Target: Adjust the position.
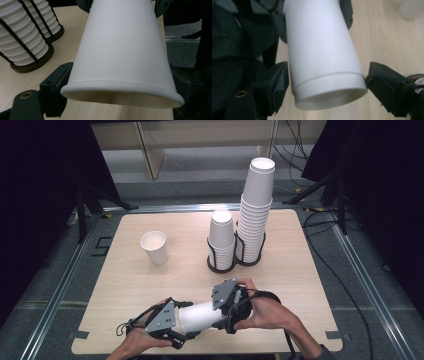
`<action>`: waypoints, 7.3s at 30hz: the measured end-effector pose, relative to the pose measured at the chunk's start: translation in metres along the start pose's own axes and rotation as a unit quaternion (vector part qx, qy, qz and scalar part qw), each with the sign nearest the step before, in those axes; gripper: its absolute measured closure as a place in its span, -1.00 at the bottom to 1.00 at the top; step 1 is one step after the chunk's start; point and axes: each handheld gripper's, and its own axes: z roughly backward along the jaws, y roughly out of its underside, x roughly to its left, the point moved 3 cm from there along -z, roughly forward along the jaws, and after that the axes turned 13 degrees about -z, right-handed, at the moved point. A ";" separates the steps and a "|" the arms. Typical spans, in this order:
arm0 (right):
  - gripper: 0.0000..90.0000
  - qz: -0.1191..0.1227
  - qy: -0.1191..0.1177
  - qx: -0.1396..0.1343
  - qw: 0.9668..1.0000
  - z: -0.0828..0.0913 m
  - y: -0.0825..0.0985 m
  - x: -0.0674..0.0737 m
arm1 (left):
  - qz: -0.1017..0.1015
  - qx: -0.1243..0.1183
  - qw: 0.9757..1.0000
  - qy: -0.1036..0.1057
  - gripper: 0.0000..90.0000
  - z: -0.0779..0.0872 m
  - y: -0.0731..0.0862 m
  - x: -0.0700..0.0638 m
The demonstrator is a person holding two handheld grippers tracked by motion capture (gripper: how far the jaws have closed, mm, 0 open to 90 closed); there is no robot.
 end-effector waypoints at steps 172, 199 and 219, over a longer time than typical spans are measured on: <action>-0.51 -0.126 -0.115 -0.215 0.962 -0.057 0.004 -0.013 | 0.171 -0.152 0.970 -0.082 -0.64 0.022 -0.011 0.020; -0.61 -0.206 0.012 -0.191 0.960 -0.030 0.060 -0.040 | 0.163 -0.085 0.965 -0.187 -0.61 0.029 0.016 0.051; -0.65 -0.253 0.058 -0.200 0.945 -0.030 0.078 -0.036 | 0.183 -0.063 0.957 -0.216 -0.61 0.030 0.030 0.064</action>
